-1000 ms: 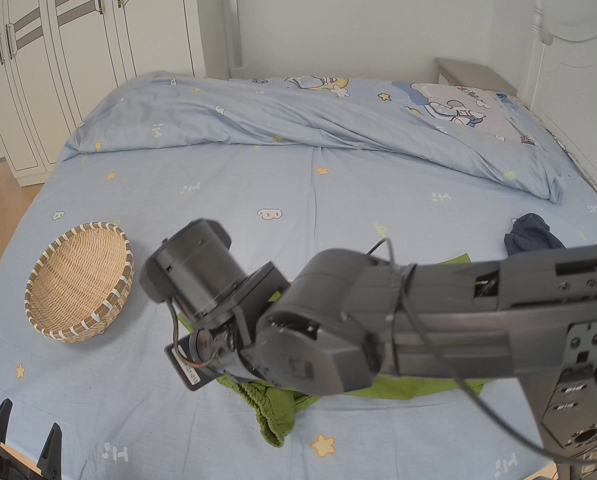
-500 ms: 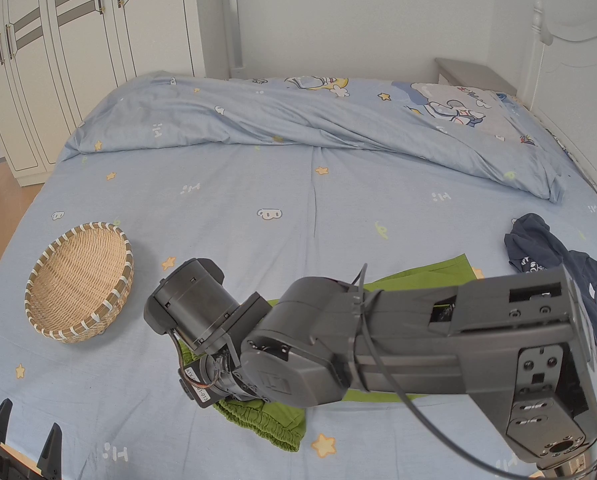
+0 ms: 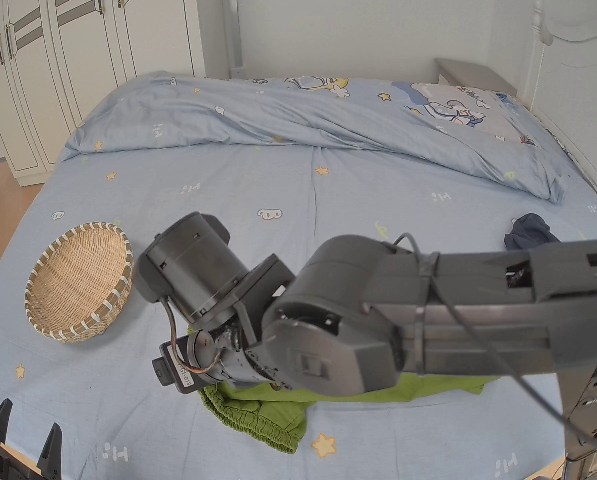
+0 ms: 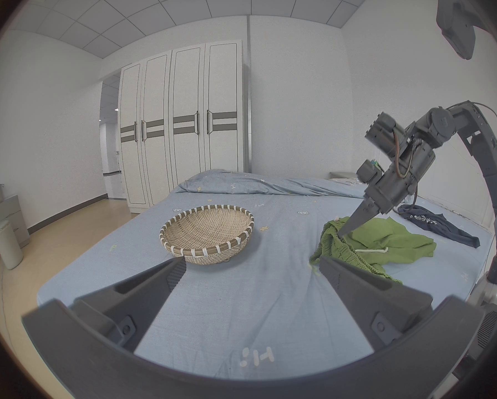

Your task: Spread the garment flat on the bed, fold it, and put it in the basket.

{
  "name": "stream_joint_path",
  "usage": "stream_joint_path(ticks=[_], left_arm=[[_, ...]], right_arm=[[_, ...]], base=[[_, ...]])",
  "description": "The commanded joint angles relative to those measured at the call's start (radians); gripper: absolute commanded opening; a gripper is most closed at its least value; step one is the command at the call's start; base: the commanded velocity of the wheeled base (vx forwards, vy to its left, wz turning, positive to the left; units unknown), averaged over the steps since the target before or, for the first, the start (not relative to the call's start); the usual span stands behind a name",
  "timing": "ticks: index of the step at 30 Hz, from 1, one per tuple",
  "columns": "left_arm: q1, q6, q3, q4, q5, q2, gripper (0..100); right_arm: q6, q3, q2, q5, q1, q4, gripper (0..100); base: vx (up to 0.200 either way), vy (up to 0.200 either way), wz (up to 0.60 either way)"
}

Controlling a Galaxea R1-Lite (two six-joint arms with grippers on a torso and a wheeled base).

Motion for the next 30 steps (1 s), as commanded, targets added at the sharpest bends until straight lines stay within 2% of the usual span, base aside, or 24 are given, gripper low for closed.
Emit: stream_joint_path(ticks=[1, 3, 4, 5, 6, 10, 13, 14, 16, 19, 24, 26, 27, 28, 30], left_arm=[[0.0, 0.002, 0.016, 0.0, 0.001, -0.016, 100], [0.0, 0.006, 0.016, 0.0, -0.001, -0.016, 100], [0.0, 0.006, 0.016, 0.0, -0.001, -0.016, 100], [0.0, 0.006, 0.016, 0.0, -0.001, -0.016, 100], [0.0, 0.007, 0.016, 0.0, -0.001, -0.016, 100], [-0.001, 0.007, 0.016, 0.0, -0.004, -0.015, 100], [-0.006, 0.016, 0.016, 0.0, -0.007, -0.004, 100], [-0.006, 0.018, 0.016, 0.0, -0.007, -0.002, 100], [-0.017, 0.029, 0.018, 0.0, -0.019, 0.034, 100], [-0.023, 0.029, 0.016, 0.0, -0.021, 0.041, 100], [-0.021, 0.032, 0.008, -0.002, -0.015, 0.039, 100], [-0.023, -0.007, -0.127, 0.003, -0.018, 0.05, 100], [-0.023, -0.007, -0.127, 0.003, -0.018, 0.05, 100], [-0.033, -0.1, -0.26, 0.067, -0.024, 0.085, 100], [-0.066, -0.131, -0.321, 0.175, -0.05, 0.174, 100]], right_arm=[[0.053, 0.0, -0.15, 0.052, -0.034, 0.027, 100], [0.067, 0.006, -0.243, 0.089, -0.088, 0.028, 100], [0.07, 0.069, -0.291, 0.112, -0.112, 0.019, 100], [0.07, 0.08, -0.297, 0.115, -0.117, 0.017, 100], [0.067, 0.225, -0.4, 0.163, -0.181, -0.029, 100], [0.044, 0.554, -0.572, 0.272, -0.347, -0.247, 100], [-0.032, 0.775, -0.661, 0.331, -0.461, -0.406, 100], [-0.036, 0.785, -0.664, 0.333, -0.467, -0.412, 100], [-0.087, 0.953, -0.697, 0.33, -0.543, -0.504, 100], [-0.091, 1.075, -0.74, 0.331, -0.6, -0.555, 100], [-0.098, 1.184, -0.789, 0.336, -0.683, -0.602, 100], [-0.096, 1.213, -0.831, 0.339, -0.726, -0.607, 100], [-0.096, 1.213, -0.831, 0.339, -0.726, -0.607, 100], [-0.098, 1.239, -0.868, 0.339, -0.734, -0.607, 100], [-0.096, 1.258, -0.901, 0.339, -0.734, -0.604, 100]], base=[[0.0, 0.0, 0.0], [0.0, 0.0, 0.0], [0.0, 0.0, 0.0], [0.0, 0.0, 0.0], [0.0, 0.0, 0.0], [0.0, 0.0, 0.0], [0.0, 0.0, 0.0], [0.0, 0.0, 0.0], [0.0, 0.0, 0.0], [0.0, 0.0, 0.0], [0.0, 0.0, 0.0], [0.0, 0.0, 0.0], [0.0, 0.0, 0.0], [0.0, 0.0, 0.0], [0.0, 0.0, 0.0]])
